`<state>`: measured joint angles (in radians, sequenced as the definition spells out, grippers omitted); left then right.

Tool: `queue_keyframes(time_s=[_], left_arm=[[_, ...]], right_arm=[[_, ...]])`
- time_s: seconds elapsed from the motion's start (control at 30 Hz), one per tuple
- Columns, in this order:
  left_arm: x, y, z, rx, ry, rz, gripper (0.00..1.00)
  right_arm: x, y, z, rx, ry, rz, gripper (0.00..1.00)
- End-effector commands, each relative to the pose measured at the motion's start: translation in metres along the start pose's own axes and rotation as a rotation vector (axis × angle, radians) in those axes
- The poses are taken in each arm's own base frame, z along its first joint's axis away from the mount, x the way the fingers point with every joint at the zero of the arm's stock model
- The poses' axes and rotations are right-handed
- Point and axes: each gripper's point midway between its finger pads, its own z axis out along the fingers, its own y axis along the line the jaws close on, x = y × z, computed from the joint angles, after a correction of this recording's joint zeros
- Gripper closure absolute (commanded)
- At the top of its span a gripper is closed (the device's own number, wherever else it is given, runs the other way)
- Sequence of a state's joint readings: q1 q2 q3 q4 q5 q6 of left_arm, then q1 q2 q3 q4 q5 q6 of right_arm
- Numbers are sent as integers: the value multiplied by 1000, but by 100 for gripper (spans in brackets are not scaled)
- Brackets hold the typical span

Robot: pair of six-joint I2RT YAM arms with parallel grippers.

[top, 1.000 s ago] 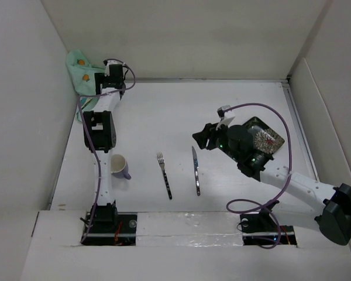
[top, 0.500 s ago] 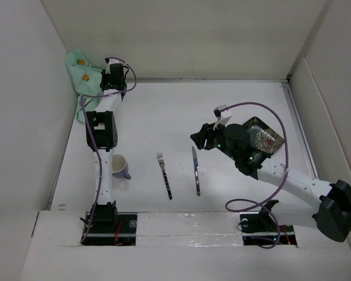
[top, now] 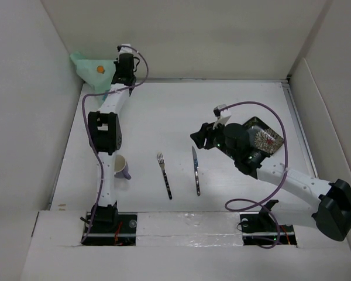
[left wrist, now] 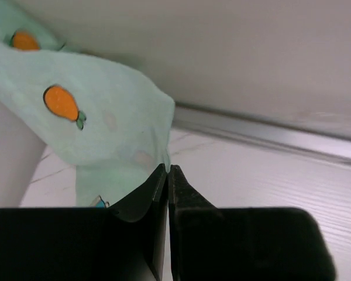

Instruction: Set the dinner table for one person

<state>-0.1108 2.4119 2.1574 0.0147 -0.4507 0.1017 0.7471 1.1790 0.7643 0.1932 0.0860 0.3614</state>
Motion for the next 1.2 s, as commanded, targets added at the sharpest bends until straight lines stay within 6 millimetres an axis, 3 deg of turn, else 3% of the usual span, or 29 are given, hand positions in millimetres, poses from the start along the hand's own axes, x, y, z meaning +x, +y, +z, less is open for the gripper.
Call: queue_keyframes(time_s=[0.0, 0.2, 0.3, 0.5, 0.57, 0.6, 0.67, 0.73, 0.87, 0.97, 1.07, 1.17], left_arm=[[-183, -39, -121, 293, -324, -249, 100], [-264, -86, -238, 567, -483, -320, 100], [-294, -82, -283, 680, -544, -366, 100], [-291, -58, -288, 624, -526, -366, 100], [-301, -33, -293, 614, -546, -415, 100], [-296, -29, -290, 609, -531, -424, 100], [-314, -8, -304, 611, -581, -481, 100], [-322, 1, -313, 627, -601, -498, 100], [-330, -4, -335, 725, -622, -499, 100], [-315, -16, -318, 722, -590, -492, 100], [-293, -25, -286, 692, -517, -496, 100], [-290, -28, -284, 702, -504, -508, 100]], right_arm=[[-44, 11, -9, -16, -131, -5, 46], [-52, 3, -19, 29, -165, 2, 46], [-53, -1, -23, 47, -170, 2, 49], [-62, -17, -32, 98, -199, 27, 55], [-66, -19, -35, 103, -216, 34, 55], [-67, -23, -36, 110, -219, 34, 55], [-67, -23, -36, 110, -219, 36, 55], [-67, -27, -35, 121, -215, 39, 54], [-62, -35, -29, 143, -199, 48, 43], [-52, -36, -19, 149, -157, 45, 38], [-39, -41, -5, 165, -111, 44, 35], [-23, -44, 10, 170, -60, 40, 34]])
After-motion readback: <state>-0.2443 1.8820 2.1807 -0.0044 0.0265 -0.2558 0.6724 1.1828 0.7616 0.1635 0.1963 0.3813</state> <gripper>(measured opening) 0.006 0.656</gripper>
